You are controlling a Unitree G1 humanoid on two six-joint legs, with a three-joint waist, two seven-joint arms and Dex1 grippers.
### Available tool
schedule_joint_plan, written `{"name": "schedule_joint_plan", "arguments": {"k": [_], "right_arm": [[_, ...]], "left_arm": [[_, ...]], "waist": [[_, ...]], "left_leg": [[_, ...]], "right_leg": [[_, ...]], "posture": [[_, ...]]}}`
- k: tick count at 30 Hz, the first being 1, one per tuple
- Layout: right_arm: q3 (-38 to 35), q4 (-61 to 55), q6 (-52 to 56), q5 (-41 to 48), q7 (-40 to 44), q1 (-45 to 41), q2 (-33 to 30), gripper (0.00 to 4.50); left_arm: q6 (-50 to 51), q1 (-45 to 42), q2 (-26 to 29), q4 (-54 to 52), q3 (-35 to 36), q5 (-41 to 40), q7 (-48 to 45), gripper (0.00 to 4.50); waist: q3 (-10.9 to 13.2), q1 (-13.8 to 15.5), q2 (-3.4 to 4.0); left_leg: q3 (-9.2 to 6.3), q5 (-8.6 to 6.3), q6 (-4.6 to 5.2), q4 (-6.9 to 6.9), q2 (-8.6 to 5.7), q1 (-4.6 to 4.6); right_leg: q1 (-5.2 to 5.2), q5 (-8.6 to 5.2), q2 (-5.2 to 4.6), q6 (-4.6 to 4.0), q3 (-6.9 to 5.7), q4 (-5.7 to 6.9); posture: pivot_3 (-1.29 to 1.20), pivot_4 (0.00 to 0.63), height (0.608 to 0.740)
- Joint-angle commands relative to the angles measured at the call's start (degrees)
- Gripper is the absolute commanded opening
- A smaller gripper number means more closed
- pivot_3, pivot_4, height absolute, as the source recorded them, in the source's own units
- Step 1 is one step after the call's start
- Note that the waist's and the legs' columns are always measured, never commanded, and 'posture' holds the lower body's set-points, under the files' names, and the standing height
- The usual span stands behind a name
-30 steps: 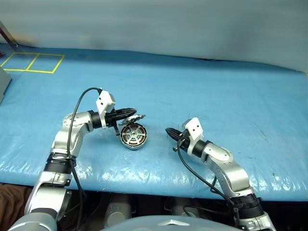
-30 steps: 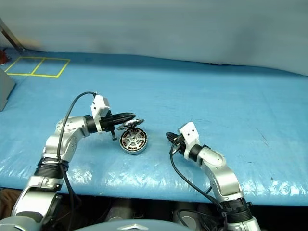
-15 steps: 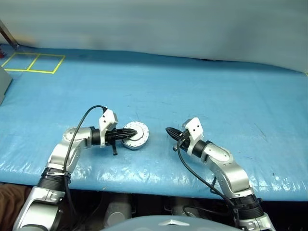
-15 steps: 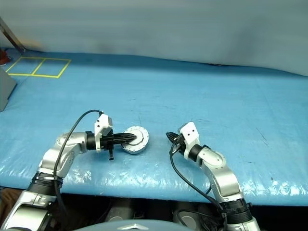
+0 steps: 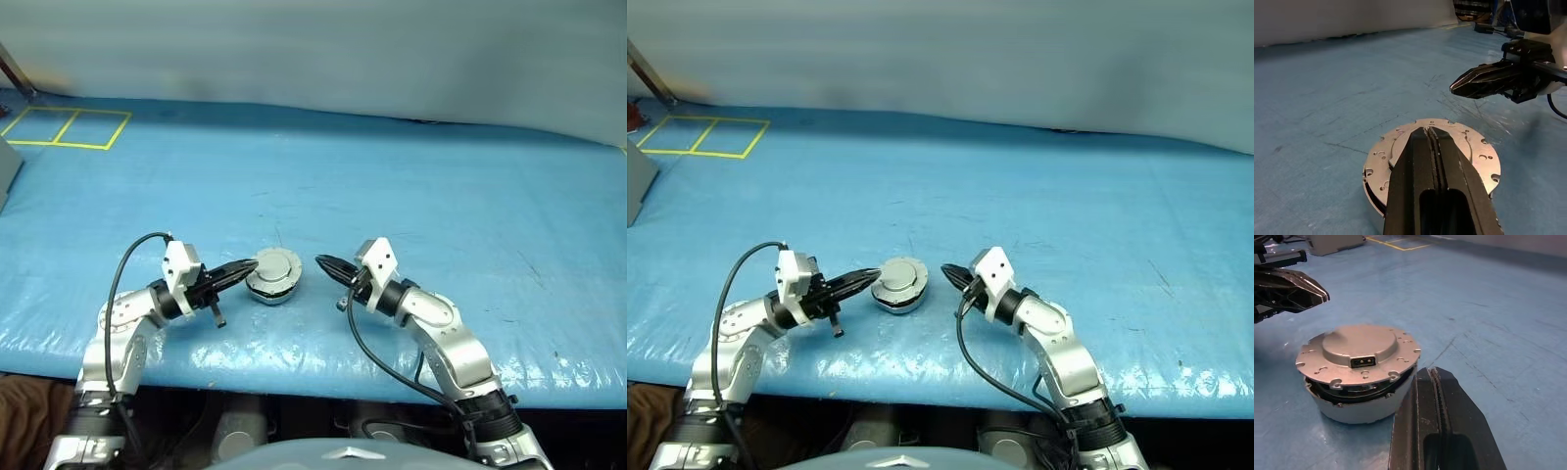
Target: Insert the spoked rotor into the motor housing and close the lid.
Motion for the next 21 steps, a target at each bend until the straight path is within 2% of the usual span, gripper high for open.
{"name": "schedule_joint_plan", "arguments": {"k": [1, 2, 8, 15, 16, 21], "right_arm": [[2.55, -0.58, -1.49, -1.75, 1.36, -2.14, -0.11, 0.0], [2.98, -0.3, -1.55, -2.0, 1.49, -2.63, 0.02, 0.0], [6.03, 1.73, -1.8, -3.8, 2.63, -5.71, 0.7, 1.92], [7.87, 3.33, -2.37, -5.05, 3.24, -7.46, 1.97, 4.24], [8.17, 3.66, -2.34, -5.21, 3.17, -7.61, 2.27, 4.47], [8.69, 5.42, -1.67, -5.43, 3.24, -8.22, 3.93, 4.47]], "left_arm": [[-0.63, 2.98, 0.23, -5.09, 0.58, -1.29, 0.66, 0.02], [-0.25, 3.9, 0.32, -5.75, 0.59, -1.4, 0.78, 0.02], [0.25, 8.58, 1.33, -8.13, 0.27, -1.2, 0.56, 0.0], [-0.3, 10.27, 2.52, -8.09, -1.0, 0.44, 0.43, 0.0], [-0.53, 10.5, 2.83, -7.78, -1.25, 1.02, 0.53, 0.0], [-0.82, 10.96, 3.82, -6.43, -2.08, 3.02, 1.2, 0.0]], "waist": [[0.0, 0.04, 0.0], [0.0, 0.06, 0.01], [0.0, 0.04, 0.01], [0.0, 0.05, 0.01], [0.0, 0.06, 0.01], [0.0, 0.05, 0.01]], "left_leg": [[-0.01, 0.0, 0.0, 0.0, 0.0, 0.01], [-0.01, -0.02, 0.01, 0.0, 0.0, 0.04], [-0.09, -0.26, 0.07, 0.02, -0.01, 0.09], [-0.09, -0.18, 0.17, 0.01, -0.01, 0.07], [-0.09, -0.18, 0.17, 0.01, -0.01, 0.07], [-0.09, -0.26, 0.03, 0.01, 0.0, 0.08]], "right_leg": [[-0.01, 0.0, -0.01, 0.0, 0.0, 0.0], [-0.05, 0.0, -0.01, 0.0, -0.01, -0.02], [-0.11, 0.0, -0.06, 0.0, -0.09, -0.03], [-0.11, -0.02, -0.06, -0.04, -0.11, -0.03], [-0.11, -0.02, -0.06, -0.04, -0.12, -0.03], [-0.12, -0.02, -0.06, -0.04, -0.13, -0.03]], "posture": [[0.0, 0.15, 0.74], [0.0, 0.15, 0.74], [0.0, 0.15, 0.74], [0.0, 0.15, 0.74], [0.0, 0.15, 0.74], [0.0, 0.15, 0.74]]}}
